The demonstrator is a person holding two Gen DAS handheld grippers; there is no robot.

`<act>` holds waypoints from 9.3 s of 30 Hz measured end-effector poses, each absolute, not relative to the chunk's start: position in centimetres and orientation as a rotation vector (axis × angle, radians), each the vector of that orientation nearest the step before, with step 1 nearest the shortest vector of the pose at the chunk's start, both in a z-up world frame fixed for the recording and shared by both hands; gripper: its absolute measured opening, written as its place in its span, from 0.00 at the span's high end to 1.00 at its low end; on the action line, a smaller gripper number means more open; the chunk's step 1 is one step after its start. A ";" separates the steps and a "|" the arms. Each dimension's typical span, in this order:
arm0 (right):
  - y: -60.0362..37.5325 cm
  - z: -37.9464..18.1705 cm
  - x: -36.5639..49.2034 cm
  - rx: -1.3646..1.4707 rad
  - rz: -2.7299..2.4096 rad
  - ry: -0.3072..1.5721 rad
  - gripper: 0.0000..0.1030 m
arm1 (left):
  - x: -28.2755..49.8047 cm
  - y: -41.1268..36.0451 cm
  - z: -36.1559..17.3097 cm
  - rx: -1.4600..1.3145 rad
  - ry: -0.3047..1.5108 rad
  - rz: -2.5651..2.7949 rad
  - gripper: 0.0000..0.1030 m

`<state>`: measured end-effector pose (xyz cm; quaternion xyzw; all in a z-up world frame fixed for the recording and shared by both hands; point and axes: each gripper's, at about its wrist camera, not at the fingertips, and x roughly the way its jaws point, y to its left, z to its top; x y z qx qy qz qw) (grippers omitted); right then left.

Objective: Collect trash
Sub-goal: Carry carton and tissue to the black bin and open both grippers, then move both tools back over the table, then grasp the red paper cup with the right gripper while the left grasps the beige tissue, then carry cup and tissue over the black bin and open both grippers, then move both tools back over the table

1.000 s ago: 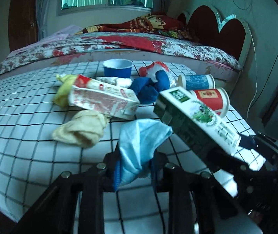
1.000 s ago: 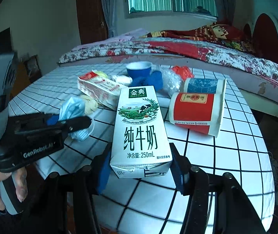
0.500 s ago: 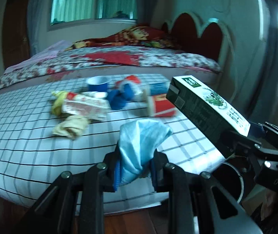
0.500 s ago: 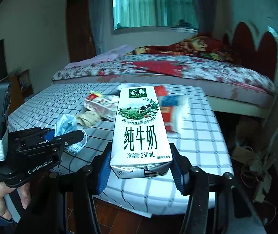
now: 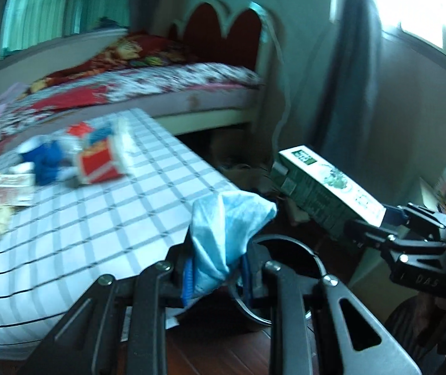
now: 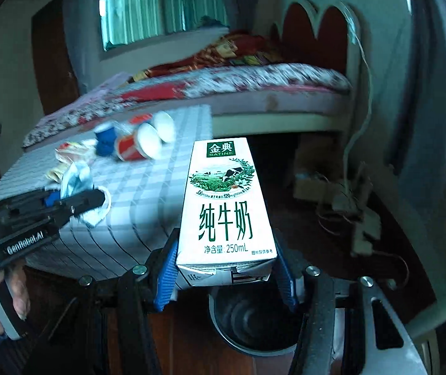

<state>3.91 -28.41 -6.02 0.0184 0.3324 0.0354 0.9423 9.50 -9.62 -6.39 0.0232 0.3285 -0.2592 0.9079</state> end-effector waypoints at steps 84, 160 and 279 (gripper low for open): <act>-14.9 -6.3 11.3 -0.074 0.210 0.687 0.01 | 8.4 7.4 -7.5 -0.083 0.711 0.030 0.00; -10.7 -4.3 18.6 -0.057 0.252 0.703 0.23 | 13.9 12.9 -6.1 -0.142 0.744 0.077 0.76; -12.1 -7.0 14.4 -0.126 0.279 0.761 0.01 | 10.3 11.1 -7.7 -0.058 0.714 0.139 0.01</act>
